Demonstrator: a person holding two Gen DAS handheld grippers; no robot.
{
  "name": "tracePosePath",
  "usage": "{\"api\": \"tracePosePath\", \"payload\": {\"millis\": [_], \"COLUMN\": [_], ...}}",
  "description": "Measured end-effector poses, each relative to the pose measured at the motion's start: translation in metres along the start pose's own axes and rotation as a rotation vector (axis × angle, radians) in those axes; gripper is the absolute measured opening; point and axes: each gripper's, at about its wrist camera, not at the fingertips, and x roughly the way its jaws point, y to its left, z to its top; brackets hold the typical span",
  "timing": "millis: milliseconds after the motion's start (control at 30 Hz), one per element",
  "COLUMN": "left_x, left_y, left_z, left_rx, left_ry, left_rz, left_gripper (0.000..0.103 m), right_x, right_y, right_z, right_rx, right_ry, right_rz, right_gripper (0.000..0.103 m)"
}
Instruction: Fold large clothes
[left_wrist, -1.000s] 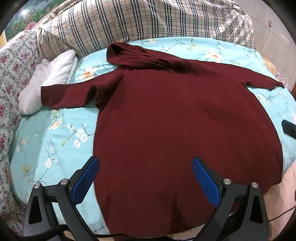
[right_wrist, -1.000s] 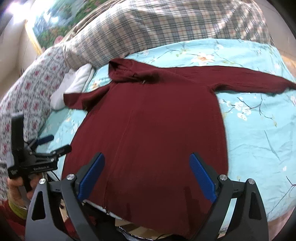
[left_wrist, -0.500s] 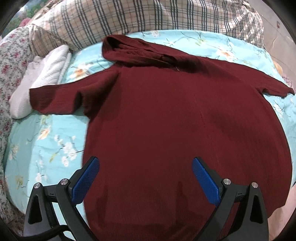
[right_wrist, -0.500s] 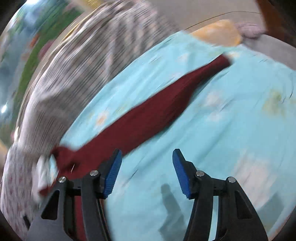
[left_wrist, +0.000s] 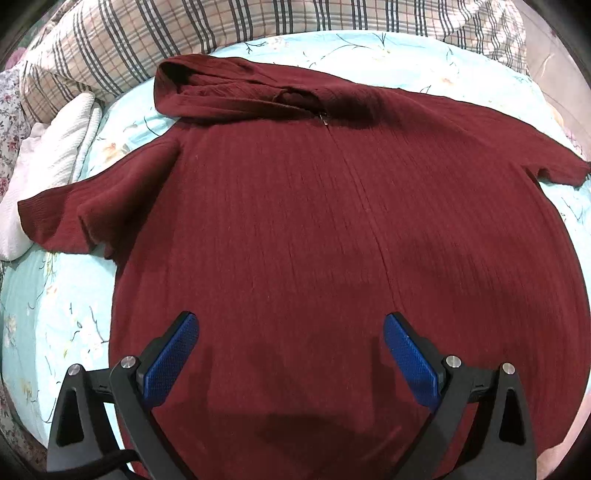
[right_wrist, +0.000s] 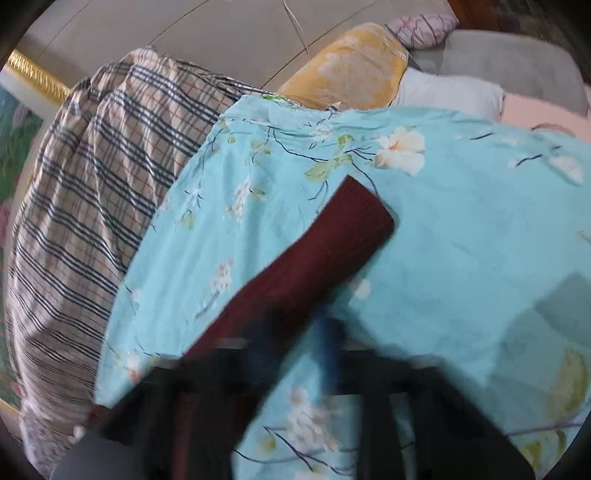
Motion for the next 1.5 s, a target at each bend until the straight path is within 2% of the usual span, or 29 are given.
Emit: {"api": "tracePosePath", "payload": {"millis": [100, 200, 367, 467, 533, 567, 700, 800, 833, 900, 1000, 1067, 1233, 1300, 1367, 1467, 1500], "left_x": [0.002, 0.002, -0.006, -0.011, -0.013, -0.014, -0.014, -0.011, -0.008, -0.003, 0.012, 0.024, 0.064, 0.070, 0.067, 0.063, 0.063], "left_y": [0.003, 0.009, 0.032, 0.051, 0.065, 0.071, 0.093, 0.104, 0.105, 0.106, 0.101, 0.095, 0.099, 0.107, 0.115, 0.135, 0.141], "left_z": [0.000, -0.001, -0.010, -0.017, -0.020, -0.022, -0.028, -0.027, -0.025, -0.020, -0.004, 0.010, 0.047, 0.054, 0.052, 0.033, 0.028], "left_rx": [-0.010, -0.026, -0.076, -0.111, -0.138, -0.149, -0.191, -0.216, -0.223, -0.232, -0.245, -0.259, -0.376, -0.392, -0.384, -0.371, -0.370], "left_ry": [0.001, -0.005, -0.026, -0.032, -0.037, -0.040, -0.047, -0.052, -0.052, -0.055, -0.058, -0.059, -0.039, -0.037, -0.046, -0.080, -0.095], "left_rz": [-0.011, -0.020, -0.055, -0.086, -0.113, -0.124, -0.168, -0.216, -0.234, -0.266, -0.305, -0.311, -0.226, -0.157, -0.094, -0.075, -0.094], "left_gripper": [0.100, 0.100, 0.100, 0.100, 0.100, 0.100, 0.100, 0.100, 0.100, 0.100, 0.100, 0.100, 0.099, 0.093, 0.079, 0.074, 0.071], "right_x": [-0.019, -0.035, -0.038, -0.019, -0.004, 0.007, 0.044, 0.072, 0.080, 0.088, 0.084, 0.073, 0.047, 0.037, 0.033, 0.025, 0.022], "right_y": [0.029, 0.077, 0.195, 0.268, 0.301, 0.324, 0.382, 0.403, 0.409, 0.410, 0.397, 0.383, 0.337, 0.318, 0.306, 0.289, 0.284], "right_z": [-0.007, -0.027, -0.116, -0.200, -0.250, -0.284, -0.384, -0.440, -0.455, -0.480, -0.479, -0.454, -0.382, -0.360, -0.347, -0.332, -0.325], "right_rx": [-0.074, -0.162, -0.351, -0.407, -0.424, -0.443, -0.478, -0.492, -0.510, -0.552, -0.515, -0.473, -0.447, -0.429, -0.416, -0.427, -0.440], "right_ry": [-0.038, -0.007, 0.184, 0.370, 0.472, 0.534, 0.720, 0.825, 0.855, 0.898, 0.928, 0.864, 0.679, 0.623, 0.598, 0.559, 0.534], "right_rz": [0.054, 0.173, 0.392, 0.539, 0.596, 0.618, 0.651, 0.642, 0.641, 0.595, 0.621, 0.639, 0.589, 0.559, 0.531, 0.497, 0.472], "right_gripper": [0.007, 0.006, 0.006, 0.006, 0.006, 0.006, 0.006, 0.006, 0.010, 0.011, 0.012, 0.013, 0.014, 0.014, 0.015, 0.022, 0.028]}}
